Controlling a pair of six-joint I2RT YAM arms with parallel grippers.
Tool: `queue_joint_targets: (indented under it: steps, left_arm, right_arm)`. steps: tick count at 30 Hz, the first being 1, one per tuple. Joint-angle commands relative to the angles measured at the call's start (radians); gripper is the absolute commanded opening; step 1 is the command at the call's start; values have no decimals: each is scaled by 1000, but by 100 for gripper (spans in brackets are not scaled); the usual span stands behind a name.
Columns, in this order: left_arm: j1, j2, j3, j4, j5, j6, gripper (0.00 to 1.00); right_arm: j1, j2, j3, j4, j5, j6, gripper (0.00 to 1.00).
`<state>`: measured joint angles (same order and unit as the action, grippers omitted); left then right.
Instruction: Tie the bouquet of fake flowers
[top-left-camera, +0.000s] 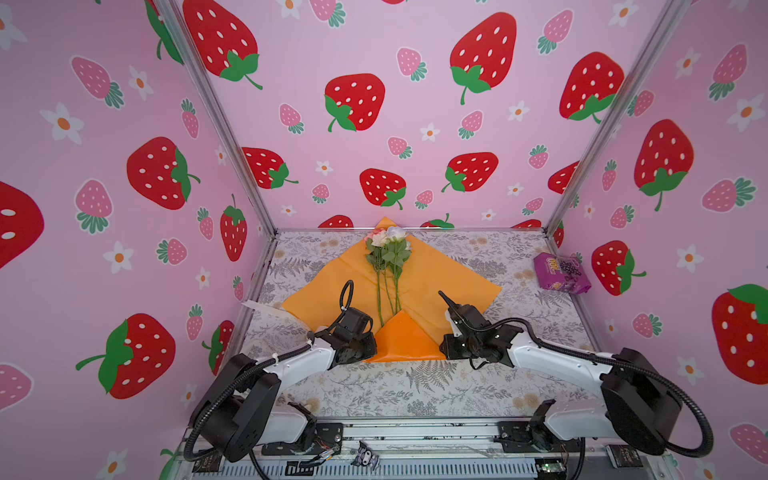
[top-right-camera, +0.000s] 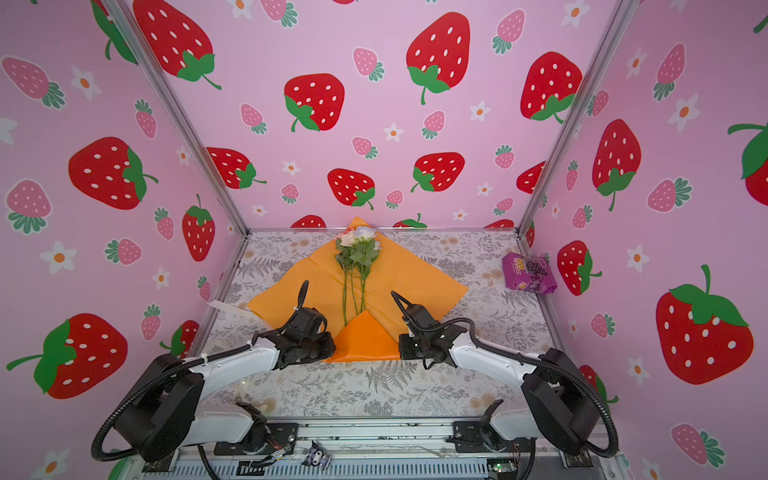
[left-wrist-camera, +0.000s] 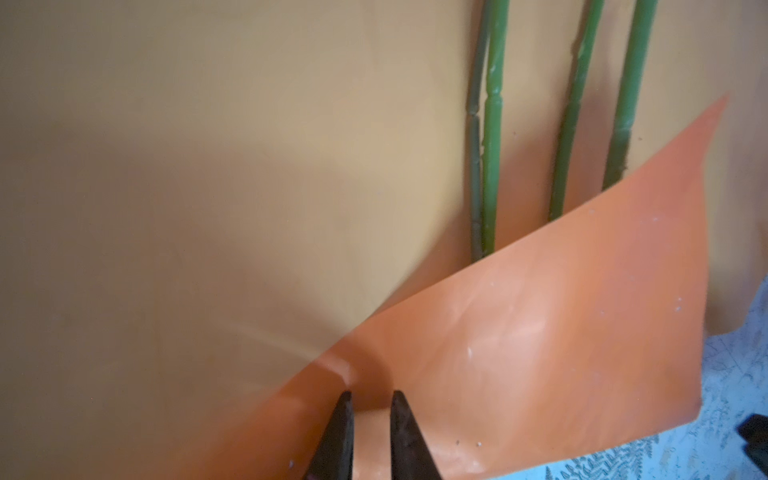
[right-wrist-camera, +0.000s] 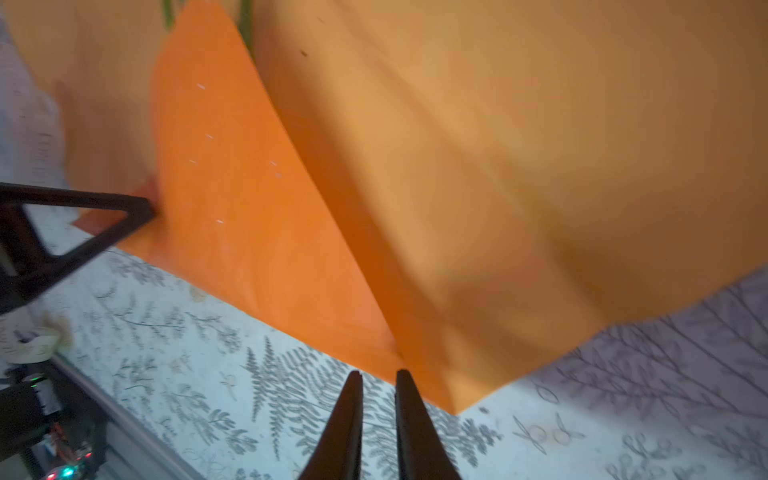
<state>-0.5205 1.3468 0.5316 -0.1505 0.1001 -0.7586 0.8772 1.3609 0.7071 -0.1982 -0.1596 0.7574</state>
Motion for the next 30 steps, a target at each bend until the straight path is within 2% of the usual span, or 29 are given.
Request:
queue_joint_targets:
  steps: [1,6,9,13,21,25,30]
  left_arm:
    - [7,-9,-27,-54,-19,2,20]
    - [7,-24,-23,-73,-22,13,21]
    - [7,-43,-25,-107,-45,15,21]
    - [23,-50,-45,-146,-75,1,21]
    - [123,-74,-84,-220,-68,-47,21]
    - [130,-127,-90,-280,-67,-57,21]
    - [130,-182,-115,-296,-14,-65,20]
  right_arm:
    - [33,95,67,119,-122,-12,19]
    - [78,310,181,122,-87,-4,17]
    - [74,359,188,73,-20,-1,13]
    - [65,352,156,59,5,-15,10]
    - [37,376,59,12,62,-38,2]
    - [20,369,28,-14,95,-58,1]
    - [-34,334,-23,-19,105,-56,0]
